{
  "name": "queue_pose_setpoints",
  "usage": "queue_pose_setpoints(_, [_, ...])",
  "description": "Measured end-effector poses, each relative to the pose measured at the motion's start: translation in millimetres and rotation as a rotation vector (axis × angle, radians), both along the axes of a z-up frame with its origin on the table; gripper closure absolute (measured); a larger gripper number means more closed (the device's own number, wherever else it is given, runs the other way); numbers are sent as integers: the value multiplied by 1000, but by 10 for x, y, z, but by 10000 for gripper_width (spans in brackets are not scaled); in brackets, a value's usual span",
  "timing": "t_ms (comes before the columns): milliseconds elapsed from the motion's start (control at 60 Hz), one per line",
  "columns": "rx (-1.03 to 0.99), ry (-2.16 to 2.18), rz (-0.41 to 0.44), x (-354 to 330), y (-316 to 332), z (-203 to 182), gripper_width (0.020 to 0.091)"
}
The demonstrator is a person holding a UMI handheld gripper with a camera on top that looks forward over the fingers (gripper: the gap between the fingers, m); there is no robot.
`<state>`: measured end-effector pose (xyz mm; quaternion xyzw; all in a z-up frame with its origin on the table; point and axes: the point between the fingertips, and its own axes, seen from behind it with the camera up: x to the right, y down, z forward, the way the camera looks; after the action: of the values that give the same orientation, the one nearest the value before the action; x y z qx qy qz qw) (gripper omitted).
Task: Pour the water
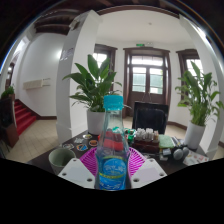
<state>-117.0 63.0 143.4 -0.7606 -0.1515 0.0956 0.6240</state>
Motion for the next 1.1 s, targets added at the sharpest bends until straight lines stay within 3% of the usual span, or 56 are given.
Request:
queue_pose_setpoints(233, [-15, 32, -3, 76, -32, -382, 726])
queue_pose_setpoints(433, [24, 58, -16, 83, -101, -339, 742])
queue_pose_setpoints(667, [-33, 55, -28, 107, -171, -370, 549])
queue_pose_setpoints(767, [-28, 83, -65, 174, -237, -323, 339])
queue_pose_setpoints(800, [-34, 84, -81, 207, -318, -302, 234])
queue_pose_setpoints(1100, [-52, 97, -255, 640, -1340, -181, 243])
